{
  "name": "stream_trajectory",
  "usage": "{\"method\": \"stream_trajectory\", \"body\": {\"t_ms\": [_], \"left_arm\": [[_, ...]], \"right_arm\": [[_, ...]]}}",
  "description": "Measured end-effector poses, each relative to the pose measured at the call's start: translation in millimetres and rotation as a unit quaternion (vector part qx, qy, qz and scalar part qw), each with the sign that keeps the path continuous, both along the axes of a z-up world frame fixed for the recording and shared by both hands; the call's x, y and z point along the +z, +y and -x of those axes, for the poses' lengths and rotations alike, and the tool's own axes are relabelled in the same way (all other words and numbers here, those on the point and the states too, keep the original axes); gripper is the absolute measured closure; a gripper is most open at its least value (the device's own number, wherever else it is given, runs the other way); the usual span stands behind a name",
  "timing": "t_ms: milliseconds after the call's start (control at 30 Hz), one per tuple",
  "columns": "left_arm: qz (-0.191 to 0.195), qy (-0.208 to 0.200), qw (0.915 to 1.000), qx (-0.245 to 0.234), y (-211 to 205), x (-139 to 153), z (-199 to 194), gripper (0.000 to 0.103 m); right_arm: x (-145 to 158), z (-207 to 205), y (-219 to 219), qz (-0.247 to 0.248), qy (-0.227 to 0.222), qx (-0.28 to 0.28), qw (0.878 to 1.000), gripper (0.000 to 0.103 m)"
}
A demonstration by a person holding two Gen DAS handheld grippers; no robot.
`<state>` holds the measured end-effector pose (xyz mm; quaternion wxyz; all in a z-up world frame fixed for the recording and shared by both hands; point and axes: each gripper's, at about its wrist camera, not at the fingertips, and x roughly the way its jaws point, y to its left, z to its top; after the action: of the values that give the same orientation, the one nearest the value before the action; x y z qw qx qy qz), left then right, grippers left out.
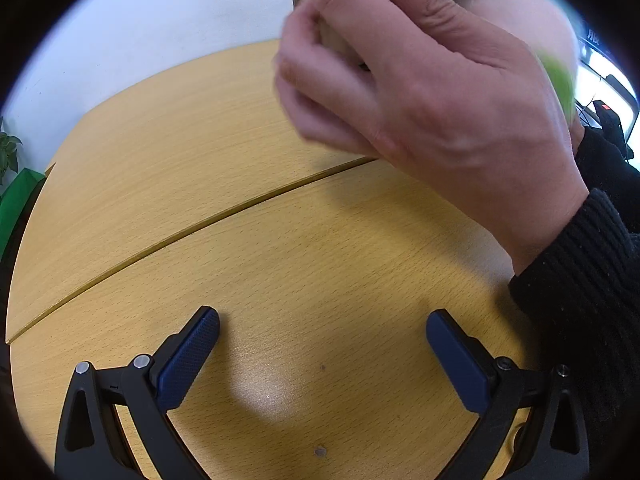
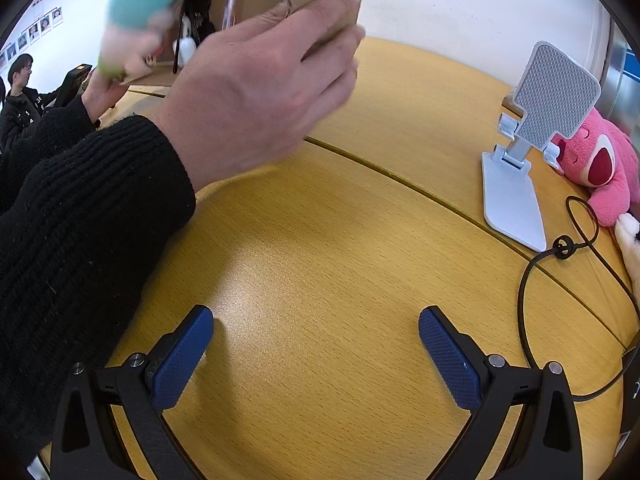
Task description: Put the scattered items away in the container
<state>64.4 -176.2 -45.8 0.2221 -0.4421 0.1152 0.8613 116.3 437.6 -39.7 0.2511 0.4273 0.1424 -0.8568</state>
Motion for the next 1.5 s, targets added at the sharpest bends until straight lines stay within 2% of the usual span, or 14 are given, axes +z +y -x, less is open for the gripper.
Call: {"method": "stream_trajectory", "body": {"t_ms": [1500], "left_arm": [[0.000,0.000,1.0000,0.001,-3.1,9.1,12.0,0.000]], "right_arm": [[-2.7,-3.3,5.7,0.000,0.000,-0.001,1.000,0.000]]}}
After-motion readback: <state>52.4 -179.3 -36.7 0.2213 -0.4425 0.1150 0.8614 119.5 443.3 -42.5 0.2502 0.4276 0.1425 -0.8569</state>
